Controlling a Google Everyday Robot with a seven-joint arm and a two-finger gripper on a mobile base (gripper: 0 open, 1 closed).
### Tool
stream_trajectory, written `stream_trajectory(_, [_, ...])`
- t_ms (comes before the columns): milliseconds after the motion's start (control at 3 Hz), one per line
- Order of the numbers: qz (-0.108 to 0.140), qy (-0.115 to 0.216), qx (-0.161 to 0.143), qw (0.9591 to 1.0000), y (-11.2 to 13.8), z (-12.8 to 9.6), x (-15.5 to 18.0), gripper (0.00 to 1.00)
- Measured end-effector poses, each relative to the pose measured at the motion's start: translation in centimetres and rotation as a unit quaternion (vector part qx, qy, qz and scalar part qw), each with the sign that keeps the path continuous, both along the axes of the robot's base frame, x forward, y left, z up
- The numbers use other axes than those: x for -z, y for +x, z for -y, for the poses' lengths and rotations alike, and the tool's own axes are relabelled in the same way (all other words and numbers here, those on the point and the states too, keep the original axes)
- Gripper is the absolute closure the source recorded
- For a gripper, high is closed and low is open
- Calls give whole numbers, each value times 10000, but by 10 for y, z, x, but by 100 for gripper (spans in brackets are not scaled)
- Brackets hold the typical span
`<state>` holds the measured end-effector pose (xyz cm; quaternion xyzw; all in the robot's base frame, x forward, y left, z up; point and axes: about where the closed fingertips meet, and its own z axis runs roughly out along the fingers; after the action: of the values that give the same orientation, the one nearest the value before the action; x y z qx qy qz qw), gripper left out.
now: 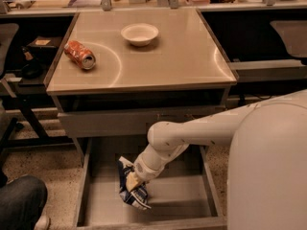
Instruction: Place blue chip bag into middle drawer
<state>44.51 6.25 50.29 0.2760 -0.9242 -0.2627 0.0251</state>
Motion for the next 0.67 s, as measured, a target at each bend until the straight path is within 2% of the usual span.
stream_trajectory(667, [52, 31, 99, 9999, 2, -5, 16, 100])
